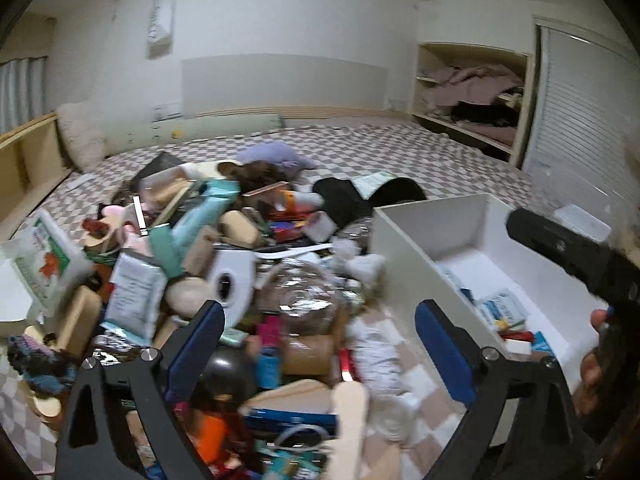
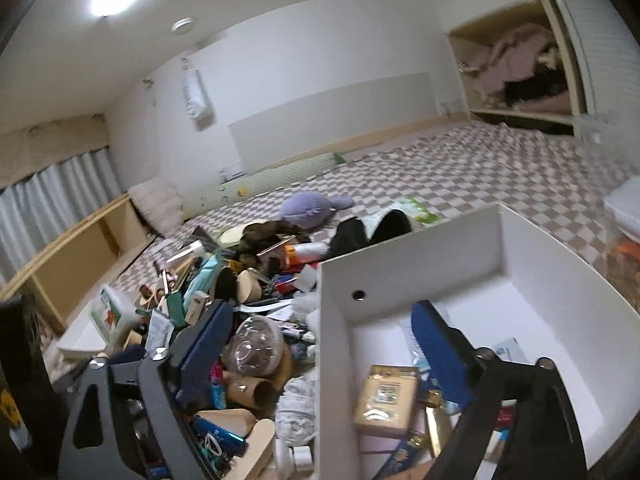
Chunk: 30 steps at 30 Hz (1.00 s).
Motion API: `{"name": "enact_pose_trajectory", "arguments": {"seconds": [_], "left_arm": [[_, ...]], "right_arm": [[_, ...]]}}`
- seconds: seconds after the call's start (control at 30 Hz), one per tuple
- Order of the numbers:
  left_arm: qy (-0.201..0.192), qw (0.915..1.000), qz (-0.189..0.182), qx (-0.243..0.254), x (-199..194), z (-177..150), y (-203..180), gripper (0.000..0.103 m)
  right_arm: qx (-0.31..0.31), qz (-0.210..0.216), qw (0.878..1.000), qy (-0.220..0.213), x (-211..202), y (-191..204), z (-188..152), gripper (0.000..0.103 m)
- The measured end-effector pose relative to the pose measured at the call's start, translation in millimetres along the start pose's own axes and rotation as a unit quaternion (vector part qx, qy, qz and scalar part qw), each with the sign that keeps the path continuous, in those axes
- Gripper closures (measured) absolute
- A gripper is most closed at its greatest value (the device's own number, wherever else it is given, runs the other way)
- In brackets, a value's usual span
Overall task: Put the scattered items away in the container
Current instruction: 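Move both tools back from the box to the heap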
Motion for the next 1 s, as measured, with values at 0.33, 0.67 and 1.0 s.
{"name": "enact_pose_trajectory", "arguments": {"seconds": [0.33,0.67,1.0], "left_arm": [[-0.002,0.9976,0.065,-0.022,-0.6,-17.4,70.7,0.000],[0.003,0.9868,0.127,-0.100,-8.2,-49.1,122.3,0.000],[0.062,0.9872,0.095,-0.112,5.4,-72.7,129.3,0.000]], "right_arm": [[-0.062,0.047,0.997,-0.026,1.9,41.1,-14.5,0.000],[-0.085,0.107,0.991,-0.001,15.2,73.2,-39.6,0.000],[-0.091,0.123,0.984,0.086,43.6,87.0,-69.7,0.000]]}}
Point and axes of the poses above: each gripper's, at about its wrist camera, not at the fingertips, and x roughly the way its jaws point, y to its left, z to its top, the point moved 4 cm from there along x, roughly the way its jaws point, and after that the axes turned 5 degrees about x, right-handed, at the moved point
